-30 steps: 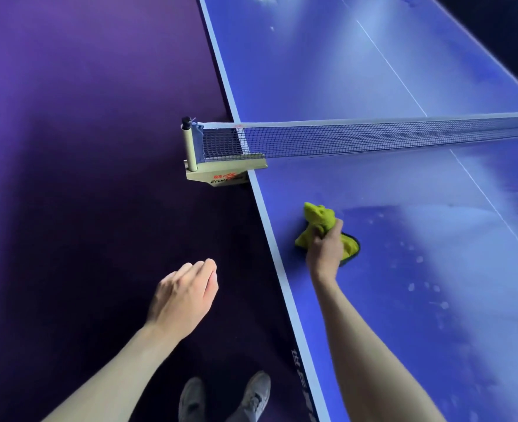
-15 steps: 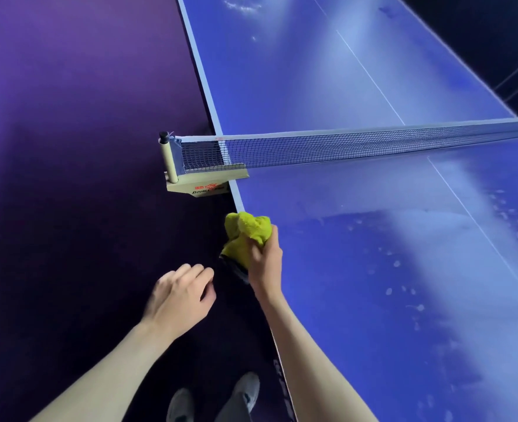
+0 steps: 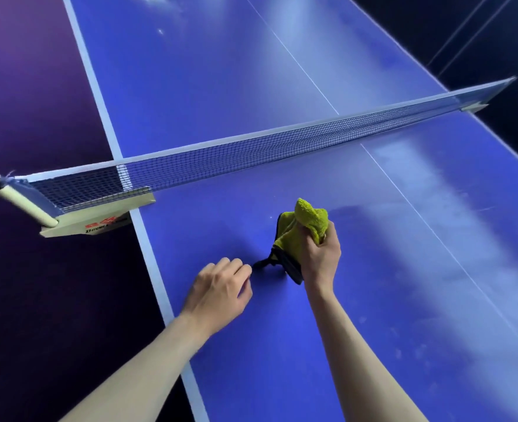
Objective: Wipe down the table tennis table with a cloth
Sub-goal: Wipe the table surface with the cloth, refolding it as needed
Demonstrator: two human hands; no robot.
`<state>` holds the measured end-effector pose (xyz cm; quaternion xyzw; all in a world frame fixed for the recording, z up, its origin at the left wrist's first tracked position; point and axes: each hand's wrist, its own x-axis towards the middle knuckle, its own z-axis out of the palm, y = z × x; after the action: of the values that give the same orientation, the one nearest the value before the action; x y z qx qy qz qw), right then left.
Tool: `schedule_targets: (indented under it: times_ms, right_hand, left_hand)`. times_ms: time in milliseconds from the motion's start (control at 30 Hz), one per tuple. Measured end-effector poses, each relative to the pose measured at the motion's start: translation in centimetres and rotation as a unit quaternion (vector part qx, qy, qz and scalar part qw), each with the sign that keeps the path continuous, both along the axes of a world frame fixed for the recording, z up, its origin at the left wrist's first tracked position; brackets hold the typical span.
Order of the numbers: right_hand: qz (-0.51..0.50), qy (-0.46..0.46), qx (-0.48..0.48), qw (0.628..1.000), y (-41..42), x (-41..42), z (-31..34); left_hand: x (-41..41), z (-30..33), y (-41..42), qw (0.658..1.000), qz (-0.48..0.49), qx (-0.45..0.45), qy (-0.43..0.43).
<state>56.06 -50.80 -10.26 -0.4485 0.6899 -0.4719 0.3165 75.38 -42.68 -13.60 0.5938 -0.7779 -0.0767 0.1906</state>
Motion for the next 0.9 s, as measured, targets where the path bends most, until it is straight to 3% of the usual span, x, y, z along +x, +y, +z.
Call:
schedule_targets:
  times_ms: [333,600,767,900]
  right_hand:
    - [-0.092,0.141,0.049,0.984,-9.6,-15.1,0.7]
    - [-0.096,0.339,0.066,0.934,-18.6,-25.9,-0.5]
    - [-0.053,0.330,0.107,0.936,-21.5,-28.7,-6.3]
    - [-0.041,0.329,0.076,0.940,-20.8,-28.2,-8.4]
  left_hand:
    - [-11.3,-3.3,-9.9,0.991,-0.084,0.074,0.066]
    - [-12.4,-6.8,-12.2,0.976,-0.124,0.114,0.138]
    - [-12.5,-7.1,-12.2,0.978,-0.133,0.103,0.127]
    - [-12.6,-7.0,-12.0,0.978,-0.137,0.111,0.110]
